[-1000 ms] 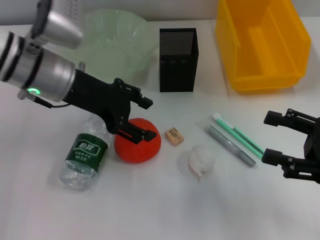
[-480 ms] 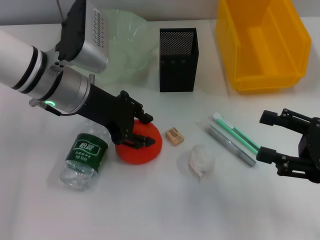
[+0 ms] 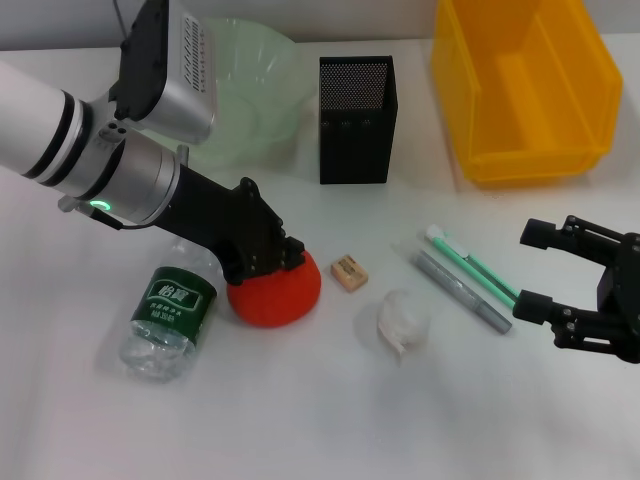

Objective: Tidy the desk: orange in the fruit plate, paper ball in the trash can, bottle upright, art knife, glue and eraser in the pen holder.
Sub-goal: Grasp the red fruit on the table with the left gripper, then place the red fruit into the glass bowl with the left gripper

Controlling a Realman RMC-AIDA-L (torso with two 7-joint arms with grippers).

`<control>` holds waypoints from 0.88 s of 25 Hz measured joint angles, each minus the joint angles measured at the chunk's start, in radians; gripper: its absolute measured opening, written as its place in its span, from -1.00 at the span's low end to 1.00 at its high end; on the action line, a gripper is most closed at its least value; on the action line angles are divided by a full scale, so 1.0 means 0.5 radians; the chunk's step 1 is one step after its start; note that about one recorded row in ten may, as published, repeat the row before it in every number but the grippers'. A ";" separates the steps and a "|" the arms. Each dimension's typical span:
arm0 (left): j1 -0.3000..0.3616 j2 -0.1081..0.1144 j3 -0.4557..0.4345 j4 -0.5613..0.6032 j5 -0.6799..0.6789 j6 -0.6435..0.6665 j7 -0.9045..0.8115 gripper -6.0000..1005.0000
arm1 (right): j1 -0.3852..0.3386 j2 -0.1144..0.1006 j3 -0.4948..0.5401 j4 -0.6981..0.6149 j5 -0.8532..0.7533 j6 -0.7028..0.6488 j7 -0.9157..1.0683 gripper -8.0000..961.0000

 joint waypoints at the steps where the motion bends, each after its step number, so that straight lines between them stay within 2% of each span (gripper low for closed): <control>1: 0.001 0.000 0.000 0.000 0.003 -0.005 0.000 -0.52 | 0.000 0.000 0.001 0.000 0.000 0.000 0.000 0.74; 7: 0.017 0.001 0.001 0.002 0.002 -0.024 0.000 -0.95 | -0.001 -0.003 0.007 -0.001 0.004 0.000 0.000 0.74; 13: 0.030 0.001 -0.014 0.039 -0.025 -0.005 0.000 -0.95 | -0.001 -0.003 0.010 -0.001 0.009 -0.001 0.000 0.74; 18: 0.109 0.009 -0.019 0.202 -0.209 0.101 -0.001 -0.95 | -0.001 -0.003 0.011 -0.001 0.011 -0.002 0.000 0.74; 22: 0.162 0.012 -0.029 0.323 -0.245 0.168 -0.013 -0.95 | 0.002 -0.004 0.009 -0.003 0.012 -0.002 0.000 0.74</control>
